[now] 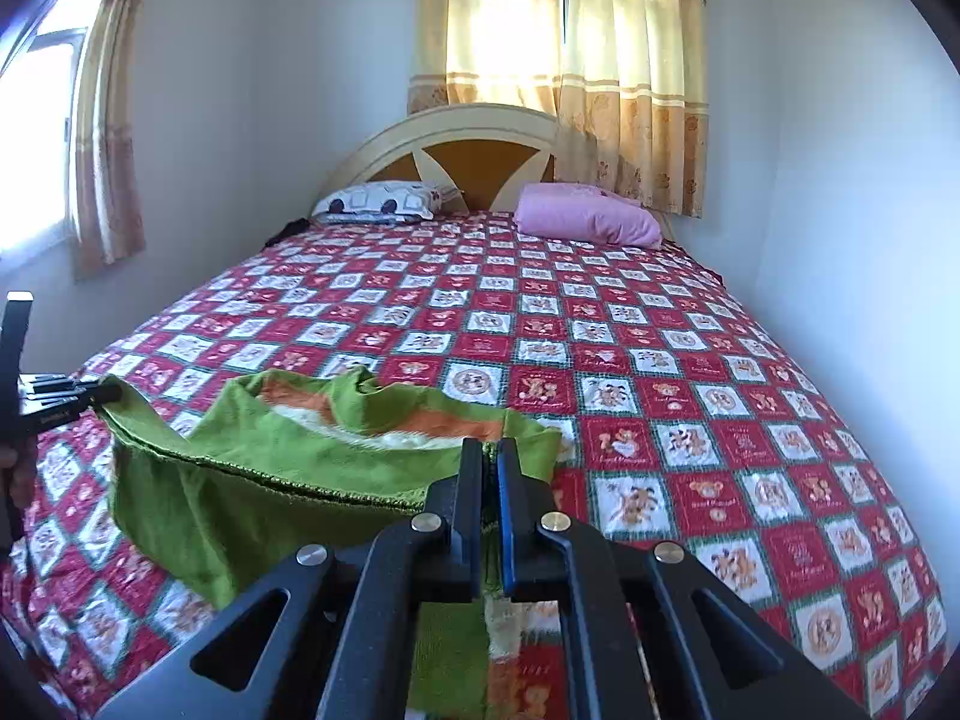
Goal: Fold small clothes
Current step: 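Lift the hem with both grippers and fold it over toward the collar, then open both grippers and release the folded hem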
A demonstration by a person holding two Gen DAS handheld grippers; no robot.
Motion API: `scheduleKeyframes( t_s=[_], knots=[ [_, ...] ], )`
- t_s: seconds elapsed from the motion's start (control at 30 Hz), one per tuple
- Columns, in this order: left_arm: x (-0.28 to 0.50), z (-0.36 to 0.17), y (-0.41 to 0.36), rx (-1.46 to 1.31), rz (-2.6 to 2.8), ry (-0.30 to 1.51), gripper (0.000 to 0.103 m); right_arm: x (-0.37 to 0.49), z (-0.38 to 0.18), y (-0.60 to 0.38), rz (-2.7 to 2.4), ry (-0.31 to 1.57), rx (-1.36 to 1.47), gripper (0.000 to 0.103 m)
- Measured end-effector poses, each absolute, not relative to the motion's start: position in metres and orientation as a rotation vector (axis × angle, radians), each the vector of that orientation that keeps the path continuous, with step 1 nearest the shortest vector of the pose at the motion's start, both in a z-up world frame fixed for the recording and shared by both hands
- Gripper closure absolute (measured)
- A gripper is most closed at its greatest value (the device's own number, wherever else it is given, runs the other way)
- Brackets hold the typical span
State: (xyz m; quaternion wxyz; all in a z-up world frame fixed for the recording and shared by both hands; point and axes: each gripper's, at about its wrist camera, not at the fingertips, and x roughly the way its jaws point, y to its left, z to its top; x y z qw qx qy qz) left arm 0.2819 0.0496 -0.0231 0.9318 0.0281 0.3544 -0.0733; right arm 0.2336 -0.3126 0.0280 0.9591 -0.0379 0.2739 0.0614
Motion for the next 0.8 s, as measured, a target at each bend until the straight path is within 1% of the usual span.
scheduleKeyframes(
  t_s=[0.17, 0.23, 0.27, 0.3, 0.37, 0.4, 0.43, 0.47, 0.5, 0.57, 0.6, 0.63, 0.67, 0.7, 0.73, 0.8],
  knots=[
    [0.323, -0.037, 0.039, 0.106, -0.141, 0.765, 0.094, 0.287, 0.011, -0.313, 0.110, 0.622, -0.083, 0.100],
    [0.343, -0.052, 0.035, 0.119, -0.130, 0.789, 0.094, 0.313, -0.004, -0.313, 0.109, 0.667, -0.084, 0.100],
    [0.353, -0.060, 0.034, 0.118, -0.127, 0.799, 0.093, 0.325, -0.013, -0.313, 0.106, 0.690, -0.083, 0.100],
    [0.359, -0.067, 0.034, 0.121, -0.115, 0.805, 0.088, 0.342, -0.026, -0.314, 0.103, 0.722, -0.073, 0.100],
    [0.371, -0.081, 0.034, 0.146, -0.047, 0.802, 0.087, 0.368, -0.049, -0.319, 0.121, 0.787, -0.042, 0.100],
    [0.377, -0.088, 0.037, 0.145, -0.021, 0.807, 0.071, 0.379, -0.061, -0.325, 0.101, 0.804, -0.019, 0.099],
    [0.378, -0.091, 0.044, 0.121, -0.009, 0.816, 0.050, 0.384, -0.067, -0.330, 0.076, 0.806, -0.005, 0.096],
    [0.377, -0.090, 0.050, 0.090, 0.007, 0.815, 0.043, 0.387, -0.073, -0.341, 0.045, 0.805, 0.025, 0.096],
    [0.374, -0.089, 0.056, 0.068, 0.015, 0.803, 0.038, 0.387, -0.076, -0.347, 0.037, 0.807, 0.049, 0.096],
    [0.364, -0.085, 0.068, 0.061, 0.016, 0.775, 0.038, 0.384, -0.083, -0.363, 0.020, 0.814, 0.107, 0.095],
    [0.360, -0.083, 0.072, 0.067, 0.015, 0.771, 0.038, 0.381, -0.086, -0.369, 0.017, 0.820, 0.120, 0.092],
    [0.356, -0.082, 0.076, 0.066, 0.007, 0.764, 0.038, 0.377, -0.088, -0.373, 0.028, 0.826, 0.133, 0.082],
    [0.357, -0.082, 0.076, 0.064, -0.003, 0.761, 0.038, 0.374, -0.088, -0.375, 0.043, 0.826, 0.140, 0.075],
    [0.356, -0.081, 0.077, 0.057, -0.029, 0.758, 0.038, 0.371, -0.089, -0.376, 0.065, 0.825, 0.146, 0.059],
    [0.355, -0.080, 0.076, 0.050, -0.055, 0.757, 0.034, 0.369, -0.088, -0.375, 0.091, 0.827, 0.146, 0.048],
    [0.360, -0.081, 0.067, 0.063, -0.074, 0.747, 0.032, 0.371, -0.089, -0.368, 0.127, 0.834, 0.122, 0.048]
  ],
)
